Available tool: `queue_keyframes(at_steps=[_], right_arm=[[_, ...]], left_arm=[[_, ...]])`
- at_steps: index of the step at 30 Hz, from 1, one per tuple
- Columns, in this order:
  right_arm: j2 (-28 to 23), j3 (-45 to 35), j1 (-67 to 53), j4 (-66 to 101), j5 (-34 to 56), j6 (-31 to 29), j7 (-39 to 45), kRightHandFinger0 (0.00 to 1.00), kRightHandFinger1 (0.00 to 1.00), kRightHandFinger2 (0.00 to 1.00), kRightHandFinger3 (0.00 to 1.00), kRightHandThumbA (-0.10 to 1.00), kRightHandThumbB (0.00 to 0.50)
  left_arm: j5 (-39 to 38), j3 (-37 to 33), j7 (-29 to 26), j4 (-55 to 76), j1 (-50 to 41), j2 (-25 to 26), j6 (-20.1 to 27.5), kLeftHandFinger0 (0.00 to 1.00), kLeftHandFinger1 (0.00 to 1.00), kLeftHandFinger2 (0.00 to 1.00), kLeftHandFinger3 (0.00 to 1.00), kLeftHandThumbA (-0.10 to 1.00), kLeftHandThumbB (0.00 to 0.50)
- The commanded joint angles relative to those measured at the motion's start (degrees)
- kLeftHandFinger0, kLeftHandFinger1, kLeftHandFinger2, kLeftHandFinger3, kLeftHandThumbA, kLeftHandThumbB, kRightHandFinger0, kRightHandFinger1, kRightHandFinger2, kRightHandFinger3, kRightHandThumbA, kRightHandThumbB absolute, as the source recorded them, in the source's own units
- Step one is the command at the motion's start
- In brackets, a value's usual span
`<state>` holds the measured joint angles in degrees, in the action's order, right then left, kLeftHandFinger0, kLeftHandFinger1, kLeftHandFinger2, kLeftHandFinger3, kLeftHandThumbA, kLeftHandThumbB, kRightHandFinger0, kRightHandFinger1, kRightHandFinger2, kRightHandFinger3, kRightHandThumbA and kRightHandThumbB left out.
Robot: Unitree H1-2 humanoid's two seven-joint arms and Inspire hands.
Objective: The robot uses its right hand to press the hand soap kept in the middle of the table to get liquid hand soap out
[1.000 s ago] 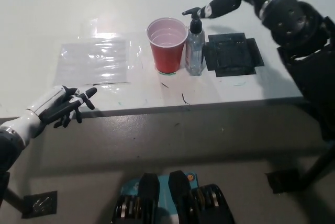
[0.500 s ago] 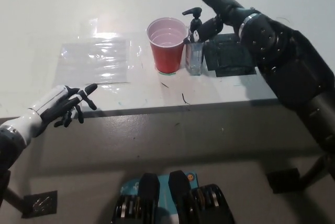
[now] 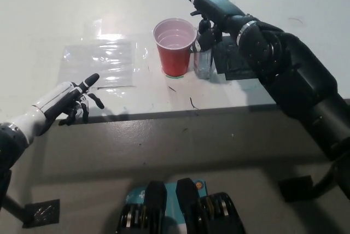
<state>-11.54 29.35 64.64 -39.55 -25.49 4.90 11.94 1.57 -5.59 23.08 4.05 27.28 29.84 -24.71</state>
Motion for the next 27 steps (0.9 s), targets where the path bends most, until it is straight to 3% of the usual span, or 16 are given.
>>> queue_keyframes(at_steps=[1, 5, 10, 14, 17, 22, 27], right_arm=[[-0.5, 0.2, 5.5, 0.8, -3.4, -4.5, -1.1, 1.0, 1.0, 1.0, 1.0, 1.0, 0.405], [-1.3, 2.5, 3.8, -0.2, -6.5, -4.0, -0.4, 1.0, 1.0, 1.0, 1.0, 1.0, 0.449], [-2.2, 5.8, 2.9, -3.3, -9.5, -6.5, -0.7, 1.0, 1.0, 1.0, 1.0, 1.0, 0.438], [-2.4, 7.4, 1.5, -4.7, -10.9, -6.5, -0.2, 1.0, 1.0, 1.0, 1.0, 1.0, 0.441], [-1.8, 7.9, 0.0, -7.1, -11.1, -8.4, -1.1, 1.0, 1.0, 1.0, 1.0, 1.0, 0.5], [-1.5, 8.3, -1.7, -6.6, -12.3, -7.8, -0.8, 1.0, 1.0, 1.0, 1.0, 1.0, 0.473], [-0.5, 7.8, -3.5, -8.7, -12.3, -9.4, -3.0, 1.0, 1.0, 1.0, 1.0, 1.0, 0.452]], left_arm=[[0.6, 0.1, 1.2, 1.1, 2.4, 2.4, -0.1, 0.04, 0.07, 0.2, 0.49, 1.0, 0.099], [1.0, -0.1, 1.5, 0.9, 3.0, 2.5, 0.4, 0.01, 0.05, 0.19, 0.49, 1.0, 0.119], [0.9, 0.0, 2.1, 1.0, 3.9, 2.7, 0.2, 0.03, 0.05, 0.19, 0.47, 1.0, 0.109], [1.2, 0.0, 2.5, 0.1, 5.0, 2.9, 0.8, 0.04, 0.06, 0.21, 0.48, 1.0, 0.139], [1.9, -0.5, 2.7, -0.1, 5.7, 3.1, 1.3, 0.01, 0.05, 0.19, 0.48, 1.0, 0.157], [1.7, -0.4, 3.2, 0.2, 6.1, 3.4, 1.1, 0.0, 0.04, 0.17, 0.46, 1.0, 0.124], [2.4, -1.1, 4.0, -0.1, 7.4, 3.8, 1.3, 0.05, 0.07, 0.21, 0.48, 1.0, 0.136]])
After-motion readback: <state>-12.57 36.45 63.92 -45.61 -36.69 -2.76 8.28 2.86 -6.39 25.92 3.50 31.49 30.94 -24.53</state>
